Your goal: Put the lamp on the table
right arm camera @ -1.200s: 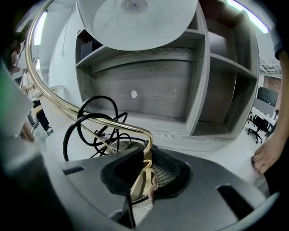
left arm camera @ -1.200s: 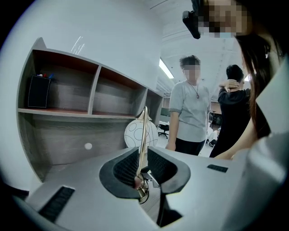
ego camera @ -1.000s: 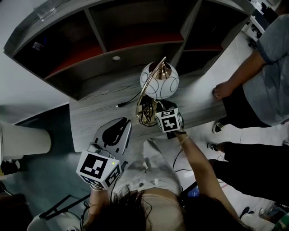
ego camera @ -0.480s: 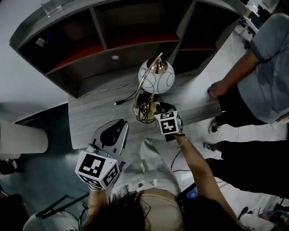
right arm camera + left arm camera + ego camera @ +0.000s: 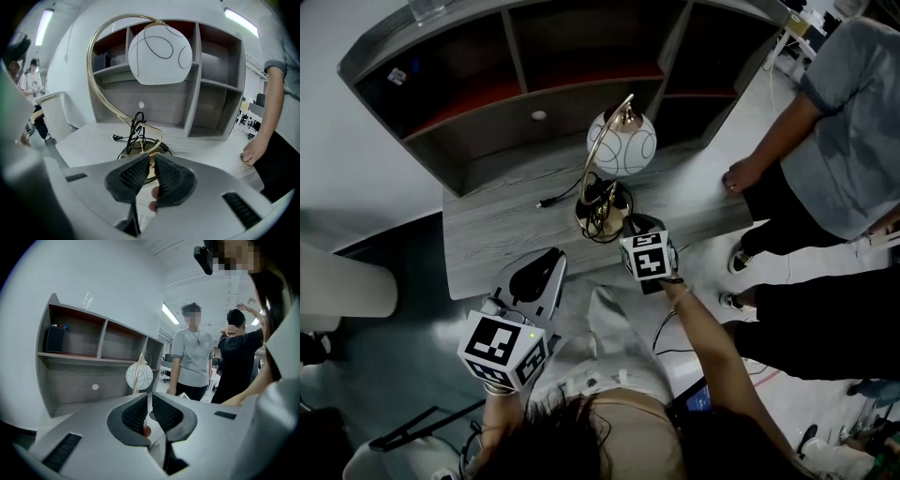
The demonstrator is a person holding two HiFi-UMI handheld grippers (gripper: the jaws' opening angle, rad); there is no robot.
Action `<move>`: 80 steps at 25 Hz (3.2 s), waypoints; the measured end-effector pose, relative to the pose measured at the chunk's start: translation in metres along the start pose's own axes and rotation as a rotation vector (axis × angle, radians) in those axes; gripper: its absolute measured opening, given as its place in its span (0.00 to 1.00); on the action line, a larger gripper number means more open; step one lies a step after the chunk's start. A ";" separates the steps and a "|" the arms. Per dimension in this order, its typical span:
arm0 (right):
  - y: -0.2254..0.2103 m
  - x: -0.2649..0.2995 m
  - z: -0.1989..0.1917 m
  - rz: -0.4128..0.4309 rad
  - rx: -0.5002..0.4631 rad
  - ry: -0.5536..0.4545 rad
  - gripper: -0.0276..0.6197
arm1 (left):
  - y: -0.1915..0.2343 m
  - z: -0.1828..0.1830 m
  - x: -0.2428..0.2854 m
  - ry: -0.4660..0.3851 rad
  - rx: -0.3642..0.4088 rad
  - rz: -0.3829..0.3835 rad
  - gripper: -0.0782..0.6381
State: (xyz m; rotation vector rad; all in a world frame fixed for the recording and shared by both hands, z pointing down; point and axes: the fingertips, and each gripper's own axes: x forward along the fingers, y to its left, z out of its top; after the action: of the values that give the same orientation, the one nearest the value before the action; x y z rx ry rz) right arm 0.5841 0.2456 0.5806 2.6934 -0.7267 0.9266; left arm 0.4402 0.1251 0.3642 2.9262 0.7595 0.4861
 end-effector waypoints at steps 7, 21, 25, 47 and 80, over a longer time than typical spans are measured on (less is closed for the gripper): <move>0.014 -0.030 0.000 -0.026 0.007 -0.028 0.11 | -0.008 -0.007 -0.020 -0.011 -0.001 -0.017 0.16; 0.053 -0.088 0.016 -0.004 -0.027 -0.117 0.10 | -0.010 -0.013 -0.042 -0.030 -0.004 -0.032 0.16; 0.057 -0.100 0.016 0.011 -0.038 -0.131 0.10 | -0.016 -0.014 -0.044 -0.039 -0.003 -0.027 0.16; 0.042 -0.189 -0.006 0.109 -0.101 -0.208 0.10 | -0.099 -0.025 -0.052 -0.056 -0.017 0.050 0.16; 0.024 -0.238 -0.046 0.150 -0.126 -0.232 0.09 | -0.159 -0.048 -0.060 -0.042 -0.026 0.103 0.16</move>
State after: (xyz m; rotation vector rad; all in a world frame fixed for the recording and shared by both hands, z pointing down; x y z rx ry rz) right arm 0.3856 0.3326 0.4698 2.6901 -1.0091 0.5798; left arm 0.3016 0.2345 0.3684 2.9525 0.5950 0.4369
